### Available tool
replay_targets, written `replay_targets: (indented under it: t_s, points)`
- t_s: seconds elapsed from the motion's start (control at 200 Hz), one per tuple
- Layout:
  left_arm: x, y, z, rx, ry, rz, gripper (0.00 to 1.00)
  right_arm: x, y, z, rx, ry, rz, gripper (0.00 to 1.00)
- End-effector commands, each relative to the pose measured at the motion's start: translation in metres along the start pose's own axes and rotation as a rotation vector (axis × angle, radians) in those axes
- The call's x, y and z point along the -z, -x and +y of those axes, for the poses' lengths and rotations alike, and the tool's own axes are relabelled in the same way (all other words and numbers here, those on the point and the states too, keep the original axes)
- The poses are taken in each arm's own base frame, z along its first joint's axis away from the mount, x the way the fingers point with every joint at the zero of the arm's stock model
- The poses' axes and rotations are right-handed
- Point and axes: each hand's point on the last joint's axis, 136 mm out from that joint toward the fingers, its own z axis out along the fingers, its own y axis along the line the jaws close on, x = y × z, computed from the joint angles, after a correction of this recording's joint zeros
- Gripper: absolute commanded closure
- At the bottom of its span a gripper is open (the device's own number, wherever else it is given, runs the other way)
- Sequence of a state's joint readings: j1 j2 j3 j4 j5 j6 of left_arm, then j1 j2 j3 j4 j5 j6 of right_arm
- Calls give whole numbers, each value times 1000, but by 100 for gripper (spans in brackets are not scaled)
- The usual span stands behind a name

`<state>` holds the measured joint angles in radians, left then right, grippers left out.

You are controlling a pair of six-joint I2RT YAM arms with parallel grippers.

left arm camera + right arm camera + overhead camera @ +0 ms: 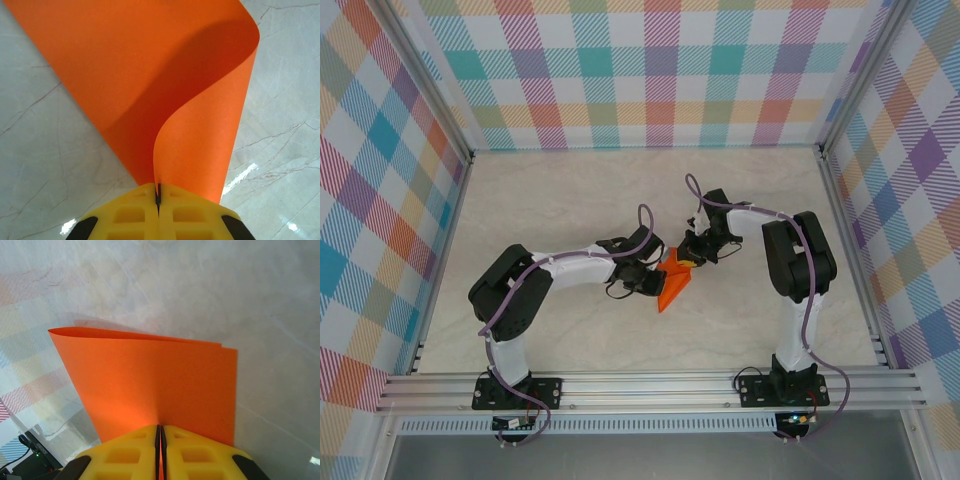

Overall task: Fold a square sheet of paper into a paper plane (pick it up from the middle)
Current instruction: Third fold the triangle at the center of the table.

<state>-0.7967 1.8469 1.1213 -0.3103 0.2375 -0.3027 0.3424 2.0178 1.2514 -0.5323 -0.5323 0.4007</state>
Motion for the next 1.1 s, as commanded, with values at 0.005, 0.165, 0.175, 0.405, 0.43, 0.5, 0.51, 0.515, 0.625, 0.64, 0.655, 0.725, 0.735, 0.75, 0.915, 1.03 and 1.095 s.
replay_targets:
  t_s: [0.005,0.165,0.175,0.405,0.43,0.5,0.51,0.515,0.625,0.64,0.655,0.725,0.735,0.75,0.915,1.03,1.095]
  points:
    - [-6,-2,13,36,33,7,100,0,-5,0,-5,-12,5,88]
    - [-10,-1,17,39,48,10,100,-2,-6,-2,-11,-14,8,87]
    - [-10,-2,17,39,49,12,100,-2,-6,-2,-10,-14,7,87]
    - [-14,-7,19,46,46,23,100,-1,-6,-1,-11,-9,8,87]
    - [-14,-7,18,44,44,23,100,-1,-6,-1,-11,-9,7,87]
    - [-15,-8,19,45,44,25,100,-1,-6,0,-15,-5,7,87]
    - [-15,-8,19,44,44,25,100,-1,-6,0,-15,-4,7,87]
    - [-16,-8,19,45,43,25,100,-1,-6,0,-15,-4,7,87]
    - [-19,-10,18,45,34,36,100,2,-5,6,-12,17,-1,86]
    - [-19,-10,18,46,33,38,100,2,-5,6,-14,19,-1,86]
    - [-19,-10,18,46,32,39,100,3,-5,8,-12,23,-3,86]
    - [-20,-12,19,47,32,43,100,8,-3,15,-5,41,-16,86]
    - [-20,-12,19,48,32,43,100,9,-3,15,-3,43,-18,85]
    - [-21,-13,19,48,34,45,100,11,-3,17,0,47,-22,85]
    - [-21,-14,20,43,33,49,100,32,1,36,31,66,-79,79]
    - [-21,-16,20,42,32,54,100,44,2,34,34,26,-130,76]
    - [-22,-16,19,40,28,55,100,47,-2,31,24,15,-146,77]
